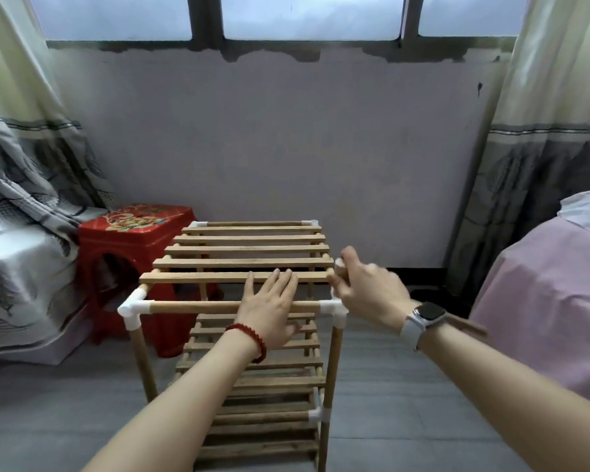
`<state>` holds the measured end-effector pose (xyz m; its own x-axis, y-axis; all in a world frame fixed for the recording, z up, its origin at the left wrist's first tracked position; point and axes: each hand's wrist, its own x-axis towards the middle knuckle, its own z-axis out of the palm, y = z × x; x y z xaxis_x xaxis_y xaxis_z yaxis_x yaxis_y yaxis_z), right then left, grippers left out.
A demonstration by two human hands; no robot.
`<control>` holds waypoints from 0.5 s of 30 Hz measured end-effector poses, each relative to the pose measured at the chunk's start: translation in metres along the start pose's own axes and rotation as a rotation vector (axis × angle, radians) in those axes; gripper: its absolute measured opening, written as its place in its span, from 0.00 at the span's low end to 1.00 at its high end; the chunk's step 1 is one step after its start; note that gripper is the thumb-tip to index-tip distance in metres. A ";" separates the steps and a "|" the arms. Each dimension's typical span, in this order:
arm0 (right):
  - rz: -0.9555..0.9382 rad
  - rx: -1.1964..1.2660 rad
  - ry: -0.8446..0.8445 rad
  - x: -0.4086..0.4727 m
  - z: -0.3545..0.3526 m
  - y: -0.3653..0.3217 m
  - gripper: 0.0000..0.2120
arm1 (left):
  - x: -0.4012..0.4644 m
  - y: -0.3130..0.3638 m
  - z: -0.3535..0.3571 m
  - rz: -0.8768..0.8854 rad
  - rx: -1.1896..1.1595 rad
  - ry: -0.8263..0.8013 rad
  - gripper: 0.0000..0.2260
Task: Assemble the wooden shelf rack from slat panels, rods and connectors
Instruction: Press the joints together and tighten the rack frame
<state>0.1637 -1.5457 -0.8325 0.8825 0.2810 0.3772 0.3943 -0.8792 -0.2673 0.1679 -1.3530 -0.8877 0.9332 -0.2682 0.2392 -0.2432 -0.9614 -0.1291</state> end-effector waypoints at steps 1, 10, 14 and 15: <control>-0.028 0.030 0.035 0.004 -0.004 -0.001 0.10 | -0.005 -0.009 -0.001 0.006 -0.025 0.005 0.36; -0.118 0.420 -0.155 0.003 0.053 -0.048 0.12 | -0.075 -0.154 0.006 -0.500 -0.355 0.222 0.22; -0.142 0.345 -0.104 0.005 0.060 -0.046 0.14 | -0.093 -0.164 0.008 -0.453 -0.434 0.303 0.15; -0.131 0.345 -0.095 0.006 0.059 -0.042 0.14 | -0.093 -0.161 0.004 -0.416 -0.379 0.327 0.14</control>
<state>0.1678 -1.4837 -0.8712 0.8322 0.4310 0.3488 0.5544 -0.6570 -0.5108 0.1217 -1.1731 -0.8931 0.8553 0.1833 0.4846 -0.0113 -0.9285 0.3712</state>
